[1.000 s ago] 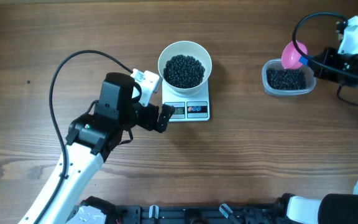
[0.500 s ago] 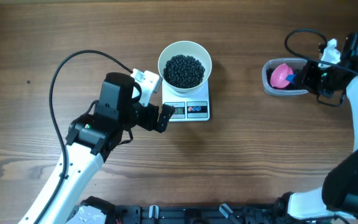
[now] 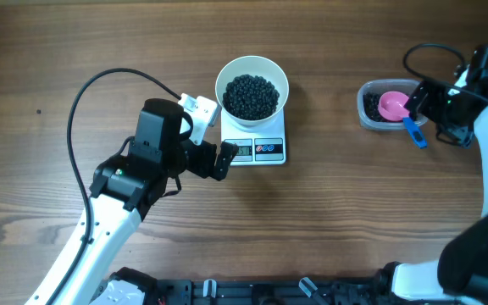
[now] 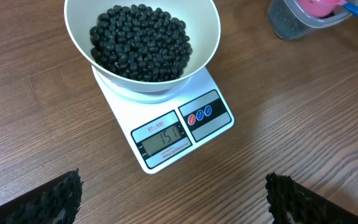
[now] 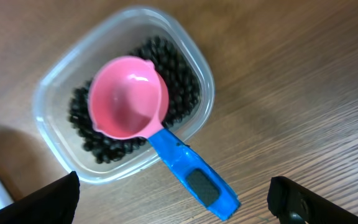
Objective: Scoop item into bowl and weigh 150g on scale
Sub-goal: 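Release the scoop in the tub and open the right gripper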
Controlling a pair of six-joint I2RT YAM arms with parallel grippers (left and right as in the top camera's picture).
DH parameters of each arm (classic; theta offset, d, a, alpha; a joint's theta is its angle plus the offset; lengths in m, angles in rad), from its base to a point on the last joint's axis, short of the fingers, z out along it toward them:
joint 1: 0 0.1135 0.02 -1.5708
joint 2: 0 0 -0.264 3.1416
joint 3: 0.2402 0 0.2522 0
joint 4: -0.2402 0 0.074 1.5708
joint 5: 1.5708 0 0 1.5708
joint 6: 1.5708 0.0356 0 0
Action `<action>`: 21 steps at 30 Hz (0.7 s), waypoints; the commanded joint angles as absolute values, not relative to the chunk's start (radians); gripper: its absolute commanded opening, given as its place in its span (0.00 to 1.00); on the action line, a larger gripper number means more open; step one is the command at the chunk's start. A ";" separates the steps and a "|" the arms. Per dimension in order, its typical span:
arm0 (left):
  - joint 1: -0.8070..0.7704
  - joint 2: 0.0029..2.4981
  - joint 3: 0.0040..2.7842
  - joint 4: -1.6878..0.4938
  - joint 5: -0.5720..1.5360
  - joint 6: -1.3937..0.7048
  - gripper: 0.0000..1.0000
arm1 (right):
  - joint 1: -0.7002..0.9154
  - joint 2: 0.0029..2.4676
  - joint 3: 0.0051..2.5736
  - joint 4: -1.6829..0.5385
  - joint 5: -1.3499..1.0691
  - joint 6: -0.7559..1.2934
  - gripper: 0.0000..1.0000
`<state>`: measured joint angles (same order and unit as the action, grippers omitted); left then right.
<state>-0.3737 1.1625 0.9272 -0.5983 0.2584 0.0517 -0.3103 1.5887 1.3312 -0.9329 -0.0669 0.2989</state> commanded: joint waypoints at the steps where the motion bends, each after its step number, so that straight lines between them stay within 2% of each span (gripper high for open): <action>1: -0.377 1.165 0.940 -0.595 0.252 0.072 1.00 | -0.309 1.460 1.328 -0.899 -0.041 0.315 1.00; 7: -0.377 1.165 0.940 -0.595 0.252 0.071 1.00 | -0.308 1.293 1.328 -0.758 -0.079 0.319 1.00; 11: -0.377 1.165 0.940 -0.595 0.252 0.072 1.00 | -0.308 1.272 1.328 -0.722 -0.083 0.319 1.00; 14: -0.377 1.165 0.940 -0.595 0.252 0.072 1.00 | -0.308 1.277 1.328 -0.728 -0.062 0.317 1.00; 18: -0.377 1.165 0.940 -0.595 0.253 0.072 1.00 | -0.308 1.351 1.328 -0.826 0.097 0.321 1.00; 21: -0.377 1.165 0.940 -0.595 0.252 0.071 1.00 | -0.309 1.449 1.328 -0.876 0.096 0.434 1.00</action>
<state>-0.3737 1.1625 0.9272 -0.5983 0.2584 0.0513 -0.3103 1.3743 1.3304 -0.8532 0.0532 0.3408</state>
